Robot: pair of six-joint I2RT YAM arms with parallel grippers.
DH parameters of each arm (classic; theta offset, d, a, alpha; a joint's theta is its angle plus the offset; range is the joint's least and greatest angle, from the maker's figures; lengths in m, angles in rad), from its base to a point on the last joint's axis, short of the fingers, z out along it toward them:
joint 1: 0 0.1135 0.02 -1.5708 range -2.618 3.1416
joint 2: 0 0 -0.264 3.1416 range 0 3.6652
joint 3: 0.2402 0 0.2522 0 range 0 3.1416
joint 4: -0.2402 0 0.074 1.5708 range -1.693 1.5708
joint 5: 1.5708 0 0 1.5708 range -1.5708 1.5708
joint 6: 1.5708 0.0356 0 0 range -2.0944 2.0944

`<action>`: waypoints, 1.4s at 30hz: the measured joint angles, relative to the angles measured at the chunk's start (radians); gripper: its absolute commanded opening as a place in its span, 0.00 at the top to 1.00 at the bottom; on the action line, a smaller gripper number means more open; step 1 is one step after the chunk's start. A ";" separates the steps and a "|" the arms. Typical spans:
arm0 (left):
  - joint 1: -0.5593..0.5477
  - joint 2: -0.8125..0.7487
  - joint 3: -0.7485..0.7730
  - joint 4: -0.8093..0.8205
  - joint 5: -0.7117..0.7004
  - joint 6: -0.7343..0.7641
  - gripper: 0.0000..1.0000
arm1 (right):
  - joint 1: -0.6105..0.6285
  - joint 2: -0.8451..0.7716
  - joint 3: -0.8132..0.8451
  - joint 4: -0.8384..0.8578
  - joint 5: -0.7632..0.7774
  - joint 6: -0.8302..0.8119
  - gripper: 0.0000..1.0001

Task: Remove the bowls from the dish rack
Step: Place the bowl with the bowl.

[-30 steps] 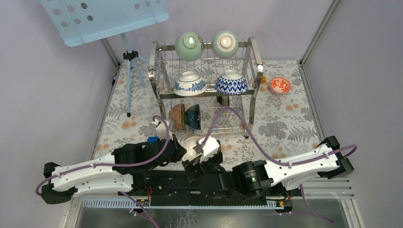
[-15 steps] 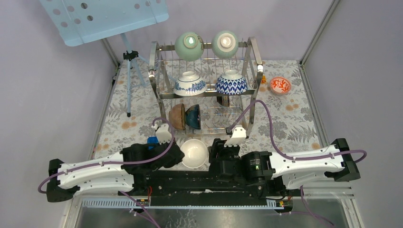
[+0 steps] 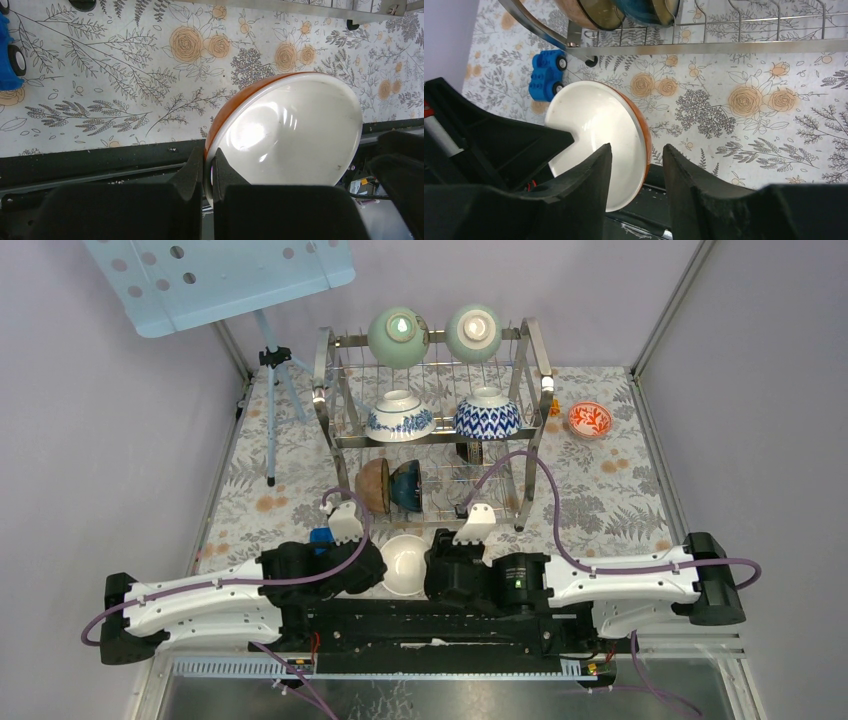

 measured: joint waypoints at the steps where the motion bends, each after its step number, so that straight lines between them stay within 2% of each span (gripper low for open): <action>1: 0.000 0.000 0.000 0.000 0.000 0.000 1.00 | -0.006 0.006 -0.004 0.009 -0.011 -0.003 0.55; 18: 0.000 -0.027 0.000 -0.001 -0.006 0.005 1.00 | -0.027 0.084 -0.029 0.048 -0.069 -0.022 0.72; 22: 0.000 -0.027 0.000 -0.002 -0.006 0.011 1.00 | -0.027 0.095 -0.029 0.059 -0.076 -0.023 0.80; 26: -0.001 -0.029 0.000 -0.008 -0.006 0.011 1.00 | -0.032 0.101 -0.029 0.066 -0.079 -0.025 1.00; 31: -0.001 -0.041 0.000 -0.002 -0.006 0.006 0.98 | -0.044 0.105 -0.029 0.066 -0.084 -0.024 1.00; 33: -0.001 -0.041 0.000 -0.002 -0.007 0.006 0.86 | -0.045 0.105 -0.028 0.066 -0.086 -0.025 1.00; 39: -0.001 -0.066 0.000 0.007 -0.013 0.009 0.27 | -0.042 0.105 -0.023 0.049 -0.137 -0.108 1.00; 42: -0.001 -0.093 0.000 0.008 -0.021 0.021 0.09 | -0.030 0.099 -0.023 0.045 -0.175 -0.188 1.00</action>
